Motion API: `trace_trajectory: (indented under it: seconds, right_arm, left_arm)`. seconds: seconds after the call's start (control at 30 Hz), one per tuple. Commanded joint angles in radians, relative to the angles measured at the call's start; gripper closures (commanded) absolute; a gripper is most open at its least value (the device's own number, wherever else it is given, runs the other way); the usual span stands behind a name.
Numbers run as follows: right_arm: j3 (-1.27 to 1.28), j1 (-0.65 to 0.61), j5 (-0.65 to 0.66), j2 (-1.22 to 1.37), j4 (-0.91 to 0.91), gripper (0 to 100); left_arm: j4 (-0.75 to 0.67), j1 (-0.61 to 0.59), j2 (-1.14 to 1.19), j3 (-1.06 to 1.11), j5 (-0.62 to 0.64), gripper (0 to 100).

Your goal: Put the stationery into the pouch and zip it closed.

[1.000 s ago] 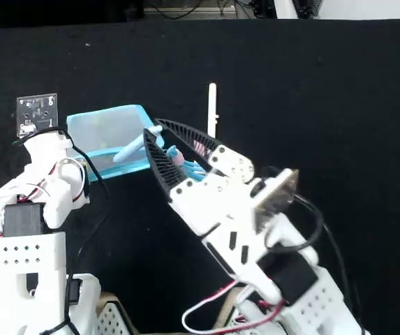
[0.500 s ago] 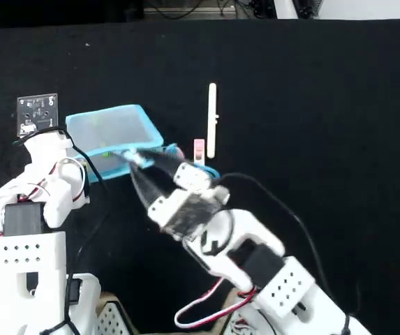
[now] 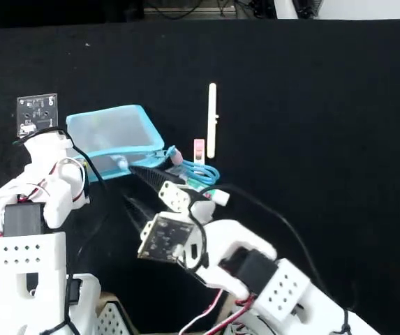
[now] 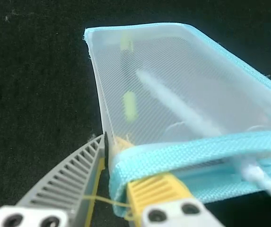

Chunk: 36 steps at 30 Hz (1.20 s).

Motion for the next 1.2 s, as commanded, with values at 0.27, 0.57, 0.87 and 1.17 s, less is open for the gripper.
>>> trace_trajectory:
  seconds: [0.27, 0.57, 0.87, 1.17]
  right_arm:
    - [-0.595, 0.16, -0.078, 0.015, 0.575, 88.8]
    - [-0.682, 0.651, -0.411, 0.475, 0.62, 88.5]
    - [-0.842, 0.712, -0.505, 1.015, 0.359, 88.4]
    - [-1.069, 0.694, -0.531, 1.471, 0.287, 78.6]
  left_arm:
    - [-0.002, 0.007, -0.011, -0.018, 0.011, 97]
    - [-0.002, 0.007, -0.011, -0.018, 0.011, 97]
    - [-0.002, 0.007, -0.011, -0.018, 0.011, 97]
    - [-0.002, 0.007, -0.011, -0.018, 0.011, 97]
